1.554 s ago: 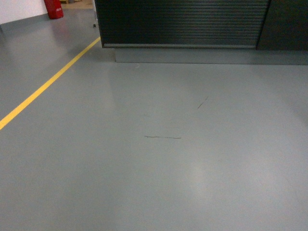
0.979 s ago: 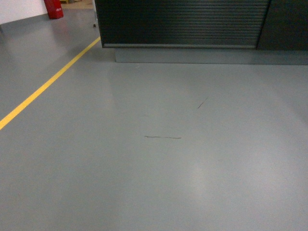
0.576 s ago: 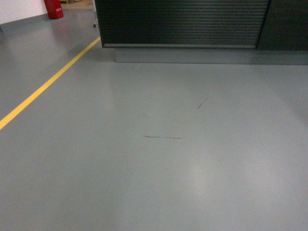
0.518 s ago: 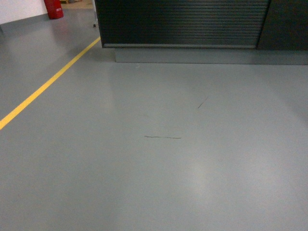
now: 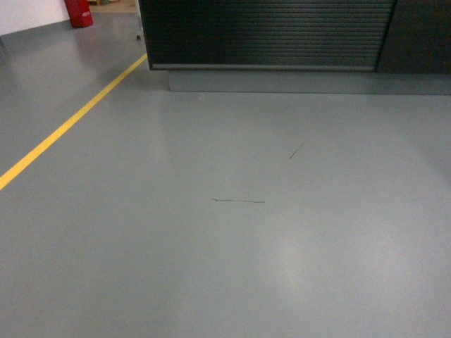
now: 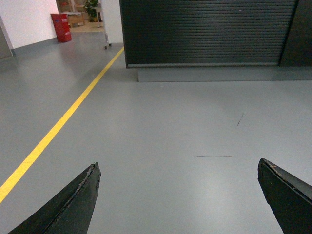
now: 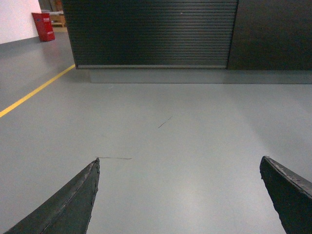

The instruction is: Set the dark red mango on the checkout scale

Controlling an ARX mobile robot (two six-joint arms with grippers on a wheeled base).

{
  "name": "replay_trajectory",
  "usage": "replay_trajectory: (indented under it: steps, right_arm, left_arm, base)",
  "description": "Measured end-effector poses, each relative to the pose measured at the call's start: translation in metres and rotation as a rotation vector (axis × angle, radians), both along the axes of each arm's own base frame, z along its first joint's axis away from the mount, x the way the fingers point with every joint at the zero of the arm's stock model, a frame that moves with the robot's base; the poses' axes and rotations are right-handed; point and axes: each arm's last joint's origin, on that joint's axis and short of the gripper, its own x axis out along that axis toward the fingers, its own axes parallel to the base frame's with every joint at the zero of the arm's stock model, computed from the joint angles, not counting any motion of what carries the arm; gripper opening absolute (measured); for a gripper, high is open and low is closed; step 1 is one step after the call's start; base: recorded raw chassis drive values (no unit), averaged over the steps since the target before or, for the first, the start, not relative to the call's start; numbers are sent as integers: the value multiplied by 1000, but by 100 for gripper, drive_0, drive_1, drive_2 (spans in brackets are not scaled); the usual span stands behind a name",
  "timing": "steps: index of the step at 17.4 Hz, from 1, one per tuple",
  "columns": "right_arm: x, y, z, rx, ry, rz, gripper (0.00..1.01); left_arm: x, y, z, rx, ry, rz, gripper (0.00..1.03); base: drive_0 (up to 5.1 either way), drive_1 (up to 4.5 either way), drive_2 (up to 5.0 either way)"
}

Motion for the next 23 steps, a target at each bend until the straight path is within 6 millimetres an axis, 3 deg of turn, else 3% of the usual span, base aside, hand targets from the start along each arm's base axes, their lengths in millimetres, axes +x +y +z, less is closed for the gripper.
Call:
replay_trajectory:
  steps: [7, 23]
  right_arm:
    - [0, 0, 0, 0, 0, 0, 98]
    - [0, 0, 0, 0, -1, 0, 98]
  left_arm:
    - [0, 0, 0, 0, 0, 0, 98]
    - [0, 0, 0, 0, -2, 0, 98]
  base:
    - [-1, 47, -49]
    - [-1, 424, -426]
